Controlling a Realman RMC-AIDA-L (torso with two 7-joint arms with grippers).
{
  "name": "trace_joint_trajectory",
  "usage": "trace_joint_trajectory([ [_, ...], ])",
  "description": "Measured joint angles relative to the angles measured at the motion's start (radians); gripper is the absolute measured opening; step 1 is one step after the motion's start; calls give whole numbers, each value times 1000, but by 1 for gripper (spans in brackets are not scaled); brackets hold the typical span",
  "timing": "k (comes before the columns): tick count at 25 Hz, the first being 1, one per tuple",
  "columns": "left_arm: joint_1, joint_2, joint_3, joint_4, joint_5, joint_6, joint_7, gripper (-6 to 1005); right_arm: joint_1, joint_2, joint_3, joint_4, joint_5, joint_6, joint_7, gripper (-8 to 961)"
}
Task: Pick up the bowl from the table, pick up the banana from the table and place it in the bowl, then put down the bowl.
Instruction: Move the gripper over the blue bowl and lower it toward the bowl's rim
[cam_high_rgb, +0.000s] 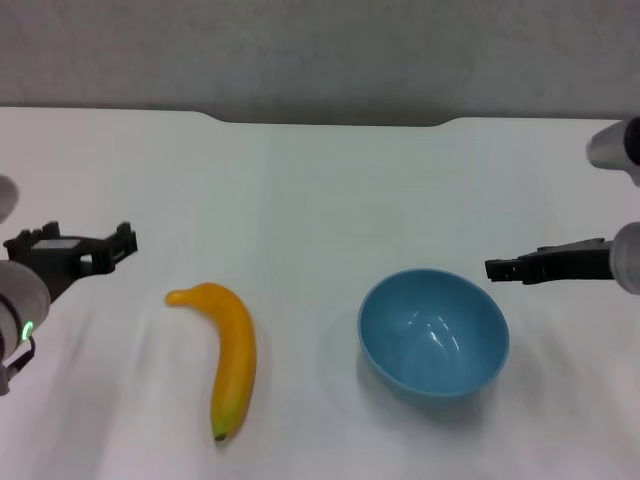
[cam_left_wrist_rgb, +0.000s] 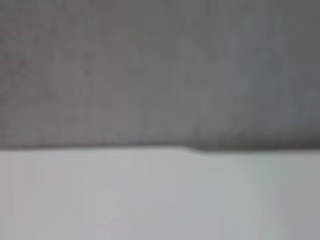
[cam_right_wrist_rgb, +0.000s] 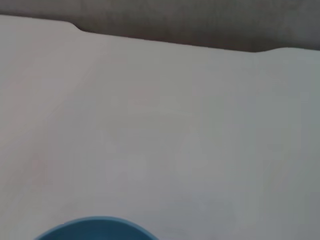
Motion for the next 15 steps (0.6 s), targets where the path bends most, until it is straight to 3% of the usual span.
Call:
trace_joint_trajectory([
  [1,0,0,0,0,0,0,0,886,11,0,-2,-3,-14,11,9,817],
  [2,-15,-28,-34,7,-47,44,91,886,25,1,-5,-8,-24,24,16,816],
  [4,-32,-57,-80,21,-124,89,217,886,56,3,-16,-27,-33,46,27,815],
  [11,-52,-53,-101,39,-210,102,282,886,172,3,-64,-195,-33,86,58,788],
  [15,-57,-54,-102,55,-214,104,284,885,200,3,-59,-247,-30,106,58,769],
])
